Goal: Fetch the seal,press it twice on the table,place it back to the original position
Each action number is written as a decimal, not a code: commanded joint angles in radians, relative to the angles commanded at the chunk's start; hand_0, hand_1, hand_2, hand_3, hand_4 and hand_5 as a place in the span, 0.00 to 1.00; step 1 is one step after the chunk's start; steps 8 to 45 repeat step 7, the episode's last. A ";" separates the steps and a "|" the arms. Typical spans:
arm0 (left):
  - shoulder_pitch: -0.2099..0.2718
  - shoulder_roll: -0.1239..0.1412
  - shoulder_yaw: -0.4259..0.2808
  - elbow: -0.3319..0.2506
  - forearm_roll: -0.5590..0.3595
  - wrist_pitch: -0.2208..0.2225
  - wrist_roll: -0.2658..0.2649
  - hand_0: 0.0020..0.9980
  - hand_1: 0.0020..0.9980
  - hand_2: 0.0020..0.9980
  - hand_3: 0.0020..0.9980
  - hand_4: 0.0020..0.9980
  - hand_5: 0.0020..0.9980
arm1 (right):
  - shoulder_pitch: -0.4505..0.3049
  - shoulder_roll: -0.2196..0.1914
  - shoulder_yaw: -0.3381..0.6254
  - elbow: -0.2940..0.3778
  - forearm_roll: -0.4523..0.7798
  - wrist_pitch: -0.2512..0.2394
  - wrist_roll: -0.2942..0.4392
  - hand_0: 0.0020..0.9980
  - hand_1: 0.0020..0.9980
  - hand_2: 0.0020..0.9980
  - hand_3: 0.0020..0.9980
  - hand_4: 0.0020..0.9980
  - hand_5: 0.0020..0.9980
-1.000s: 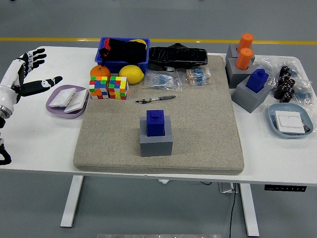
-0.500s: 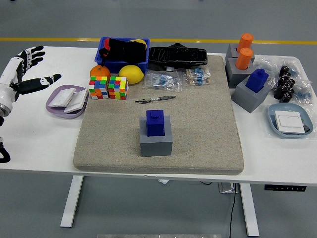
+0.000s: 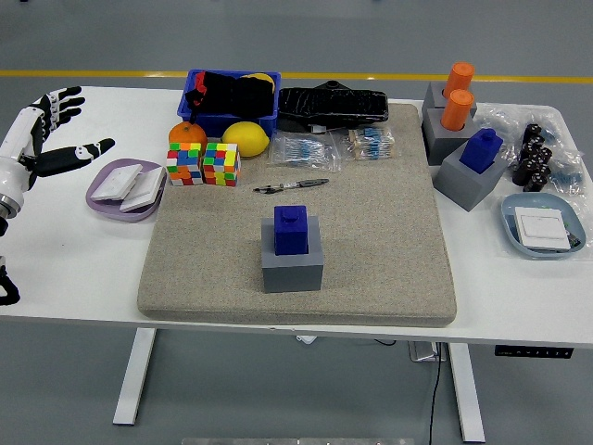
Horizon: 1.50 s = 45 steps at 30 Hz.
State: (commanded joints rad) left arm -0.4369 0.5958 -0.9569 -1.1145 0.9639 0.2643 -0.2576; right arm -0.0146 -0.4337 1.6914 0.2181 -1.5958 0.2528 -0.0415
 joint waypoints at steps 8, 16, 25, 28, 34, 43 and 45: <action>0.000 -0.002 -0.006 -0.004 0.001 0.000 0.000 0.89 0.87 0.87 0.88 0.93 0.14 | 0.000 -0.001 0.004 0.000 -0.003 0.000 0.000 0.79 0.70 0.67 0.64 0.81 0.46; 0.000 -0.002 -0.006 -0.004 0.001 0.000 0.000 0.89 0.87 0.87 0.88 0.93 0.14 | 0.000 -0.001 0.004 0.000 -0.003 0.000 0.000 0.79 0.70 0.67 0.64 0.81 0.46; 0.000 -0.002 -0.006 -0.004 0.001 0.000 0.000 0.89 0.87 0.87 0.88 0.93 0.14 | 0.000 -0.001 0.004 0.000 -0.003 0.000 0.000 0.79 0.70 0.67 0.64 0.81 0.46; 0.000 -0.002 -0.006 -0.004 0.001 0.000 0.000 0.89 0.87 0.87 0.88 0.93 0.14 | 0.000 -0.001 0.004 0.000 -0.003 0.000 0.000 0.79 0.70 0.67 0.64 0.81 0.46; 0.000 -0.002 -0.006 -0.004 0.001 0.000 0.000 0.89 0.87 0.87 0.88 0.93 0.14 | 0.000 -0.001 0.004 0.000 -0.003 0.000 0.000 0.79 0.70 0.67 0.64 0.81 0.46; 0.000 -0.002 -0.006 -0.004 0.001 0.000 0.000 0.89 0.87 0.87 0.88 0.93 0.14 | 0.000 -0.001 0.004 0.000 -0.003 0.000 0.000 0.79 0.70 0.67 0.64 0.81 0.46; 0.000 -0.002 -0.006 -0.004 0.001 0.000 0.000 0.89 0.87 0.87 0.88 0.93 0.14 | 0.000 -0.001 0.004 0.000 -0.003 0.000 0.000 0.79 0.70 0.67 0.64 0.81 0.46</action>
